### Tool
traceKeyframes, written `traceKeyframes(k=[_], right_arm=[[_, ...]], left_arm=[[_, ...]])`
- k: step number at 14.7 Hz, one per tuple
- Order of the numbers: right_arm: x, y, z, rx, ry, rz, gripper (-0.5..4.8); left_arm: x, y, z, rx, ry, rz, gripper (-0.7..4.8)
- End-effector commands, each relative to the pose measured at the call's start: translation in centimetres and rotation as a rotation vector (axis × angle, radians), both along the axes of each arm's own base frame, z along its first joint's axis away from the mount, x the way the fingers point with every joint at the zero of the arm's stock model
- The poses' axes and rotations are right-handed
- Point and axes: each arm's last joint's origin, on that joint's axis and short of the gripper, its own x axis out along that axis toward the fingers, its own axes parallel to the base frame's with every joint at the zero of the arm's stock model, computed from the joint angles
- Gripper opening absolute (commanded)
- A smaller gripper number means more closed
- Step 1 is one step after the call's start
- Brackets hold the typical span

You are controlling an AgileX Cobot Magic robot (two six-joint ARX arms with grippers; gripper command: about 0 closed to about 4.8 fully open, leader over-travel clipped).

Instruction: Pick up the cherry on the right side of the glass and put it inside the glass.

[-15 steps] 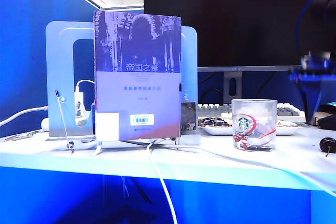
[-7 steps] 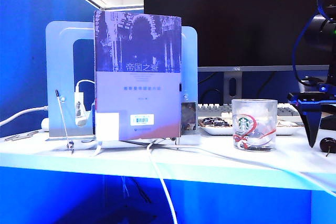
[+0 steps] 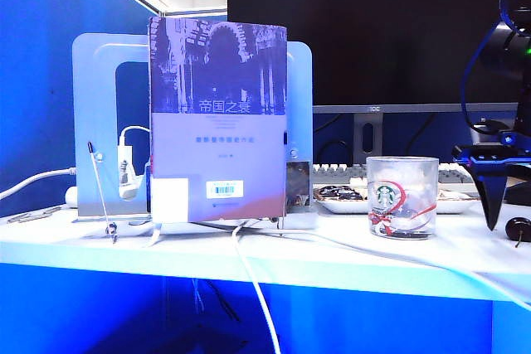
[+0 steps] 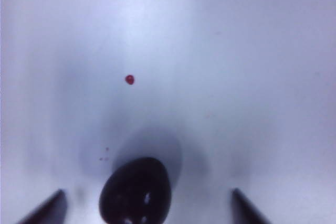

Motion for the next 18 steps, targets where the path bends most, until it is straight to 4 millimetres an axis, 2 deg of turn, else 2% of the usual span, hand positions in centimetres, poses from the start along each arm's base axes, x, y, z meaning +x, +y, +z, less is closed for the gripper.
traceKeyframes(k=[1,4,5,9,18], right_arm=[[0.23,-0.14,-0.17,-0.018,-0.001,0.008,3.17],[0.25,-0.15,-0.46,-0.021,0.013,0.017,3.01],[0.25,-0.15,-0.46,-0.021,0.013,0.017,2.57],[0.24,-0.15,-0.46,-0.022,0.014,0.017,1.44],[0.31,-0.15,-0.21,-0.021,0.005,0.017,1.44]], left_arm=[[-0.03,-0.01,-0.13,-0.003,0.01,-0.003,0.53],[-0.03,-0.01,-0.13,-0.003,0.01,-0.003,0.53],[-0.03,-0.01,-0.13,-0.003,0.01,-0.004,0.53],[-0.03,-0.01,-0.13,-0.003,0.01,-0.003,0.53],[-0.03,-0.01,-0.13,-0.003,0.01,-0.003,0.53]])
